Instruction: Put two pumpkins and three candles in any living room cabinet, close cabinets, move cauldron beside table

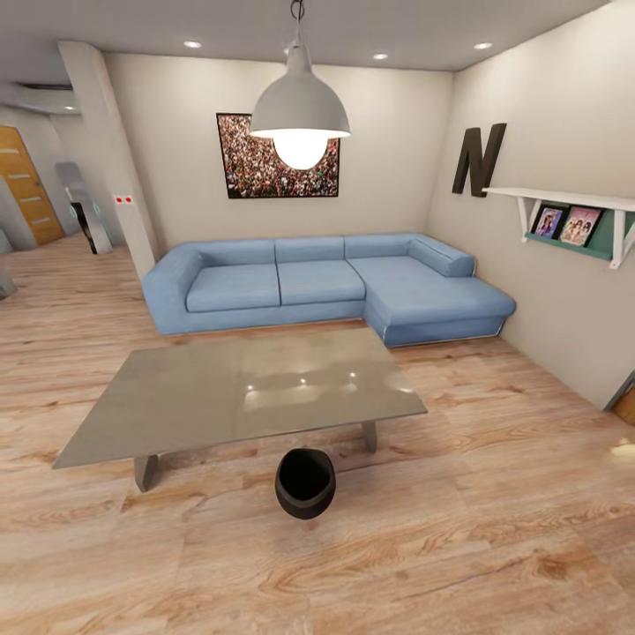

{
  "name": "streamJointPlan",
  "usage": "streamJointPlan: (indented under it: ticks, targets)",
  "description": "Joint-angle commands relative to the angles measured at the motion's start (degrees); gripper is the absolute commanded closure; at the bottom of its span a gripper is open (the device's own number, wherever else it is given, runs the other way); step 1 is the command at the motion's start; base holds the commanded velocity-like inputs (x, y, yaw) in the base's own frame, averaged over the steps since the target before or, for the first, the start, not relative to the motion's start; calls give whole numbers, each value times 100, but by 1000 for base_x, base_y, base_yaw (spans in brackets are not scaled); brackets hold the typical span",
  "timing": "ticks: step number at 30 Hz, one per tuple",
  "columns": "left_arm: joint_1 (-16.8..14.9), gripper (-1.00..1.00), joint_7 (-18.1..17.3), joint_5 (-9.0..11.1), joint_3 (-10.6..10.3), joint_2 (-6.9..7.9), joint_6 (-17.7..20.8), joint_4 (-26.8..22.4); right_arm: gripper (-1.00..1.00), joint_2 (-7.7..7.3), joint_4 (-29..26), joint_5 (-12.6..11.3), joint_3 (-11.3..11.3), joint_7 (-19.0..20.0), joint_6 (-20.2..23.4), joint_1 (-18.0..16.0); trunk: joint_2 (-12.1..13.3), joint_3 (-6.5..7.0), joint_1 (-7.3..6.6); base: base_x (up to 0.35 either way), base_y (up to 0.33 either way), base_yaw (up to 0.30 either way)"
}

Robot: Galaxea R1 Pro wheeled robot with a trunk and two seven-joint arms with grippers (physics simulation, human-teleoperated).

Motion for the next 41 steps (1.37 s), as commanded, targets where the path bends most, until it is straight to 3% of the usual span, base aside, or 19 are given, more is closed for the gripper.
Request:
streamJointPlan:
  ticks: [1,12,41]
  targets:
    - [-1,-100,4,50,-48,3,4,-7,-100,7,18,-41,42,1,-23,-6,37,12,-22,0,0,0]
    - [74,-100,9,50,-48,-64,183,-7,-100,7,18,-39,45,1,-23,-6,479,210,-264,0,0,0]
    - [108,-100,10,79,-20,-125,-31,-52,-100,7,18,-41,44,1,-23,-6,479,210,-264,0,0,0]
